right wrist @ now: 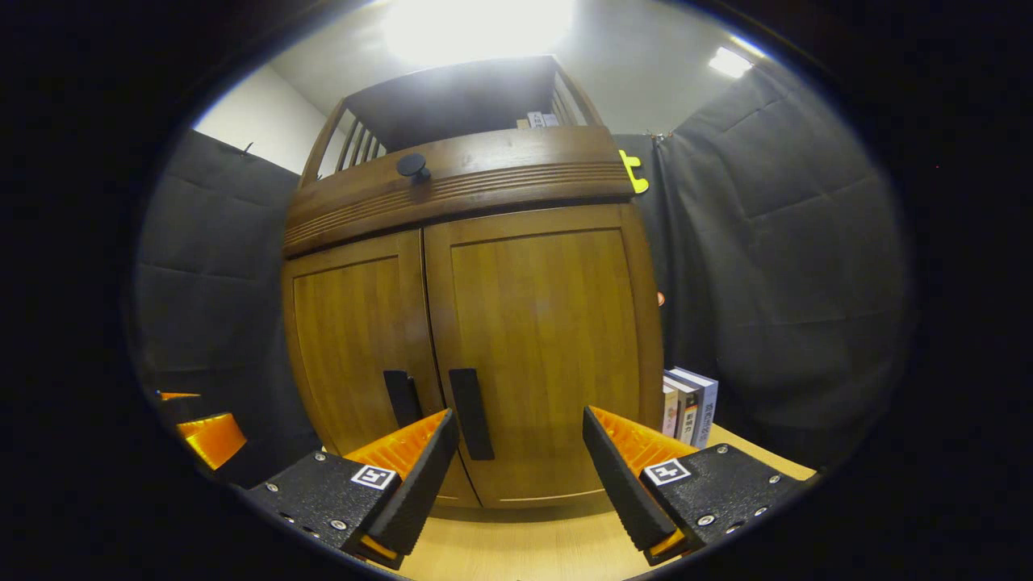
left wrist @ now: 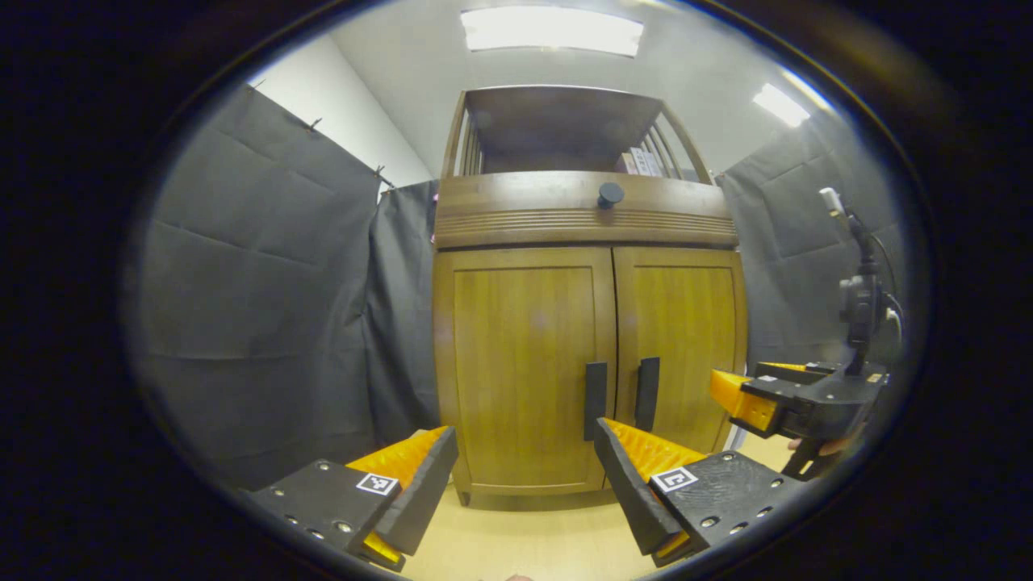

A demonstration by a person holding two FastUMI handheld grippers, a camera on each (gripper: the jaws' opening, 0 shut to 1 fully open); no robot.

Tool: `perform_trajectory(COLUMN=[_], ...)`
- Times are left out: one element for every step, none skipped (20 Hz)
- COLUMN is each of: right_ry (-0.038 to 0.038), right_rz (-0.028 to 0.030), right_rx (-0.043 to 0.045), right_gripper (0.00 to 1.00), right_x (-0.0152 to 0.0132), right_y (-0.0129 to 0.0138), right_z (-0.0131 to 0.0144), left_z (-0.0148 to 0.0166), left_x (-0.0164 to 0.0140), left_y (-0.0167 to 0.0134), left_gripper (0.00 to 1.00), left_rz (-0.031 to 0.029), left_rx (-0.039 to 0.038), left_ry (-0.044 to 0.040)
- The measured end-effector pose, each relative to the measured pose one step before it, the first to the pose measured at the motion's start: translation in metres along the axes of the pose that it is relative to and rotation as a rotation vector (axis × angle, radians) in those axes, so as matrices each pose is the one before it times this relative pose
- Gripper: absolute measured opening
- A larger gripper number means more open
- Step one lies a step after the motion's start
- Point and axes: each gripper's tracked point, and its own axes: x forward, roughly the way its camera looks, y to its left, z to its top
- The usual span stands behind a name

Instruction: Open the right door of the double-door shoe cabinet with the right hand, and open the left door with the left hand.

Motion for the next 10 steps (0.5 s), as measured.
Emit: perform_trajectory(right_ry=[0.00419,0.00301,0.00457,0.00134,0.00157,0.00289,0.00644,0.00656,0.01025,0.00773], right_rz=[0.00843,0.01331,0.01042,0.00813,0.00419,0.00443,0.00343,0.00168,0.00173,0.00409], right_rx=[-0.00885,-0.00513,-0.00194,0.00037,-0.00087,-0.00236,-0.00497,-0.00439,-0.00265,-0.00053], right_gripper=[0.95,0.95,0.95,0.96,0.95,0.95,0.95,0.95,0.95,0.95], right_x=[0.00743,0.00782,0.00720,0.00792,0.00830,0.00814,0.00888,0.00596,0.00606,0.00748], right_y=[0.00498,0.00521,0.00328,0.00204,0.00107,0.00035,0.00107,0.00313,0.00387,0.00261], right_z=[-0.00110,-0.00095,-0.00297,-0.00035,-0.00129,-0.00191,-0.00106,-0.00166,-0.00258,-0.00144], left_z=[0.00171,0.00166,0.00264,0.00231,0.00039,0.00297,0.00396,0.00439,0.00155,-0.00036], left_x=[-0.00143,-0.00163,-0.00189,-0.00219,-0.00156,-0.00323,-0.00369,-0.00356,-0.00352,-0.00447], left_y=[0.00169,0.00317,0.00335,0.00228,-0.00099,0.00109,0.00173,0.00233,0.00020,-0.00024], left_gripper=[0.97,0.98,0.99,1.00,1.00,1.00,1.00,1.00,1.00,1.00], left_rz=[0.00685,0.01000,0.01193,0.01389,0.01297,0.01125,0.01468,0.01801,0.01715,0.01317], left_rx=[-0.00691,-0.00343,-0.00001,0.00274,0.00164,0.00239,0.00273,0.00264,-0.00069,-0.00117], left_ry=[0.00052,0.00072,0.00045,0.00198,0.00074,0.00155,-0.00132,-0.00367,-0.00279,-0.00075])
